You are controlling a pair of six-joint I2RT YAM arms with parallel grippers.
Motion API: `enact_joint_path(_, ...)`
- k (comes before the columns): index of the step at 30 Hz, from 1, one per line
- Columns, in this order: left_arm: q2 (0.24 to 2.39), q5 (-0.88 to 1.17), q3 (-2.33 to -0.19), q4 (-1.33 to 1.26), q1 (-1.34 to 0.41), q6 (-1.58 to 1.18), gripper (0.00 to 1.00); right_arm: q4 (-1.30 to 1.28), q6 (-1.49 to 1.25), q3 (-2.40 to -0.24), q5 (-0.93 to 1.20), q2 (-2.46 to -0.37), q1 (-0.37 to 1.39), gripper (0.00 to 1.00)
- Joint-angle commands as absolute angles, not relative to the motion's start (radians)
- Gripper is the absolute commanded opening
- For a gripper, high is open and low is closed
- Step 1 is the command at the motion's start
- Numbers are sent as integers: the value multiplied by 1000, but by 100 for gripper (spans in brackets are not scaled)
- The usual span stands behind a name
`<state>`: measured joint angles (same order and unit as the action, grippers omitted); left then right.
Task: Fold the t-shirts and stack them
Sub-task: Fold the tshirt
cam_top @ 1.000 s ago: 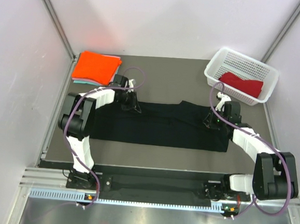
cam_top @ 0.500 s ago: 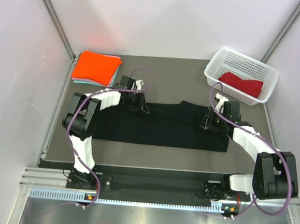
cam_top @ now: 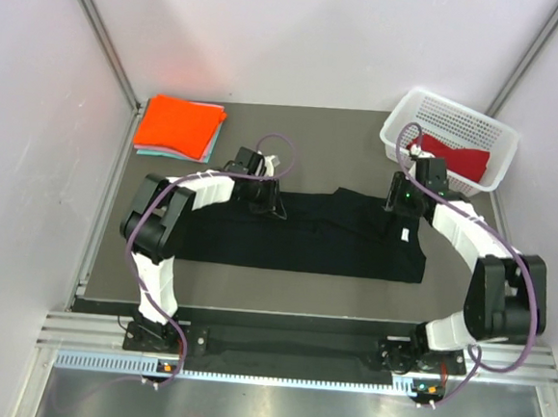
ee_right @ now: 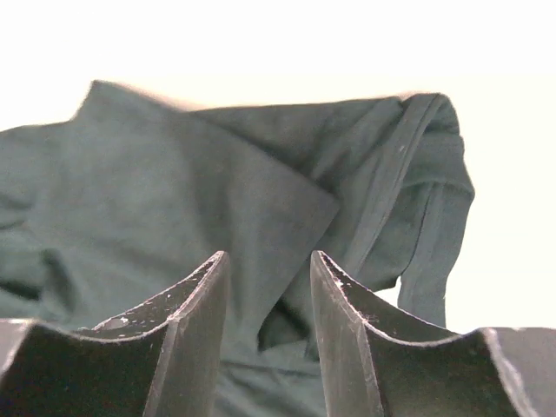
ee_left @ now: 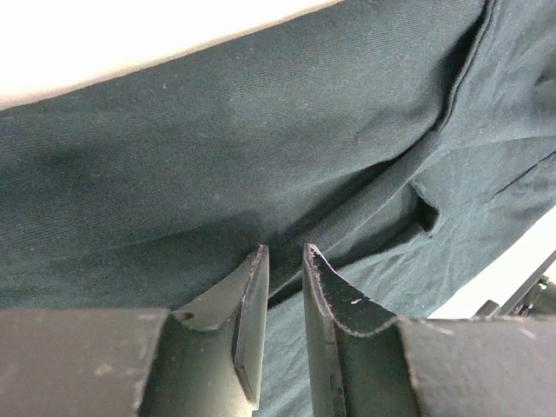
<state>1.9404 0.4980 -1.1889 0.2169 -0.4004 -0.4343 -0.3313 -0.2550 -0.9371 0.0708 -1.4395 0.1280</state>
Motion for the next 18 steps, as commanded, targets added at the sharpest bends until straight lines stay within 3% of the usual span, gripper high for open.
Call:
enact_joint_path(1,1934,485,-1187,193,-405,-413,27,-342,-244,-1037,5,-1522,124,43)
enact_joint_path(18,1957,442,-1175,201,-454,-399,27,-371,-207,-1151,35,-1687,117,42)
